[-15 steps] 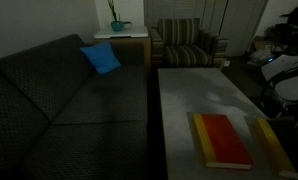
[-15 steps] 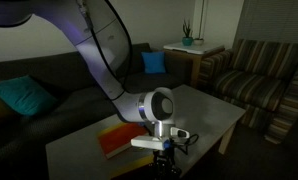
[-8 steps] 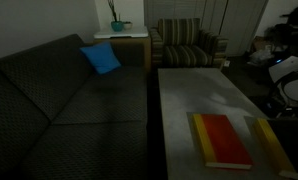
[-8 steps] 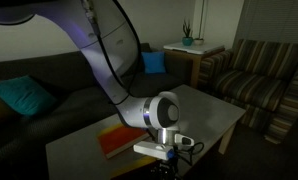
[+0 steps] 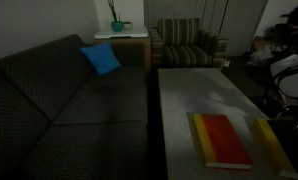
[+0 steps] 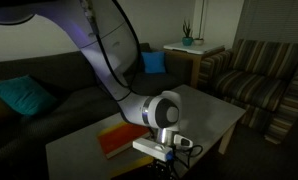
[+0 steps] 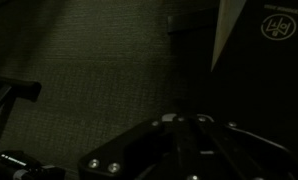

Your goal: Move the black book closer to the red book

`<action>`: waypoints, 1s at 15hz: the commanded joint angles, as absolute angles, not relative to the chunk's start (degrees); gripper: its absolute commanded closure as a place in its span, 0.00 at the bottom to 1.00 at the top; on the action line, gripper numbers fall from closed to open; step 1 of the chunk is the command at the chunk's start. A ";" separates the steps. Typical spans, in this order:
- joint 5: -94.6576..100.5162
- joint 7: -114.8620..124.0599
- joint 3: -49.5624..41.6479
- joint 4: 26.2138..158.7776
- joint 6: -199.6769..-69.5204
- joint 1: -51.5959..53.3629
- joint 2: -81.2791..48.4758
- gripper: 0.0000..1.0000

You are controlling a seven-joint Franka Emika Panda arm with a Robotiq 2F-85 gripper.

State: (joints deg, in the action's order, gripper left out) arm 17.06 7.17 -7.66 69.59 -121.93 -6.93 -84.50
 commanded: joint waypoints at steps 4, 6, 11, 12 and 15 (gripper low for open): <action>13.40 -1.01 -5.91 68.73 -121.83 -8.04 -84.48 1.00; 12.62 -3.77 -5.26 68.30 -121.38 -8.33 -84.45 1.00; 11.58 -9.98 -3.53 67.71 -120.27 -8.51 -84.39 1.00; 11.50 -11.10 -3.20 67.74 -119.97 -8.44 -84.39 1.00; 11.50 -14.65 -2.14 67.91 -118.92 -8.35 -84.38 1.00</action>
